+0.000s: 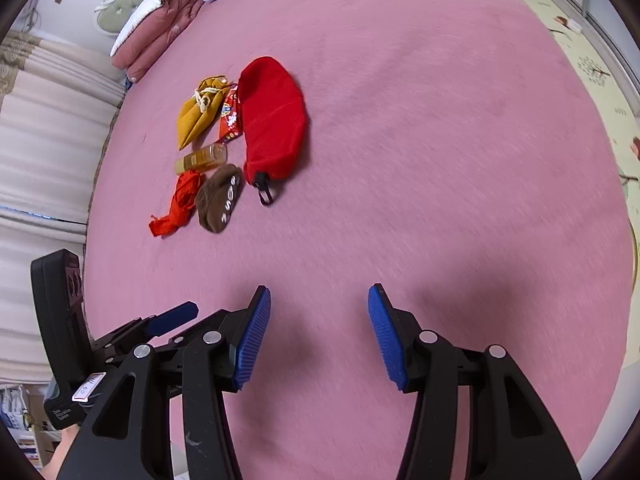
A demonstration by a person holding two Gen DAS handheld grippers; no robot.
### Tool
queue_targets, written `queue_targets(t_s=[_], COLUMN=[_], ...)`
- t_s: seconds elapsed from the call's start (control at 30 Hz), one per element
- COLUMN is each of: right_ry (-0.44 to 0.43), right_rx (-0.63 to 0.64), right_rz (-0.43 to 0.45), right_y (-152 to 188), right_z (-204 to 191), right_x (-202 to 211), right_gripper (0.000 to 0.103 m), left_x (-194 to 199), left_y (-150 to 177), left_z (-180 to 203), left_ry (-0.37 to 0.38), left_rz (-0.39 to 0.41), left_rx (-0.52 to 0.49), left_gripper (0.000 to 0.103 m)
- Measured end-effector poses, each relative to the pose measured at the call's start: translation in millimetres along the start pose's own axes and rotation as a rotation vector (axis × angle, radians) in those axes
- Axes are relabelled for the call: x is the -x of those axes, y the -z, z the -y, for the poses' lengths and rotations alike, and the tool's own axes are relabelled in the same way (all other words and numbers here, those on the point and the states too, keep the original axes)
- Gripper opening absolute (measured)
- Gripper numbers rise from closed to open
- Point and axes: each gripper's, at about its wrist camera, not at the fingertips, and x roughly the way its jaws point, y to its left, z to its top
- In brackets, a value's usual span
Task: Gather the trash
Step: 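Move both open tools back to the items on the pink bed, then grasp the brown knit hat with the left tool while the right grasps the red cloth bag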
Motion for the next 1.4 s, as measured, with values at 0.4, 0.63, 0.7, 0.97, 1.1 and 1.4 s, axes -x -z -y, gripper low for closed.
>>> queue_targets(t_s=[0.4,0.63,0.7,0.97,1.1,1.4], right_ry=[-0.018,-0.041,-0.046,-0.017,-0.036,-0.029], right_rx=[-0.007,-0.023,-0.032,-0.048,-0.004,0.071], right_rz=[-0.04,-0.061,-0.061,-0.124,-0.125,-0.093], right_y=[-67,-92,-100,-121,-121,-111], right_z=[-23,-26,-26,-28,-35,-41], right_x=[-68,-96,-103,-138,-141,-128], right_gripper=[0.063,0.075,0.077,0.074,0.043,0.018], left_x=[-34,-58,-65,-96,-102,-86], left_y=[-79,-111,-118,-141,-148,-140], left_z=[-46,-61,-65,-75,-78,-122], left_ry=[-0.042,-0.051,-0.049,-0.088,-0.107,-0.128], left_rz=[0.006,0.002,0.002,-0.047,-0.04,-0.023], left_rx=[0.027,0.033,0.02,0.044,0.066,0.145], left_gripper=[0.078,0.079,0.081,0.086,0.077,0.014])
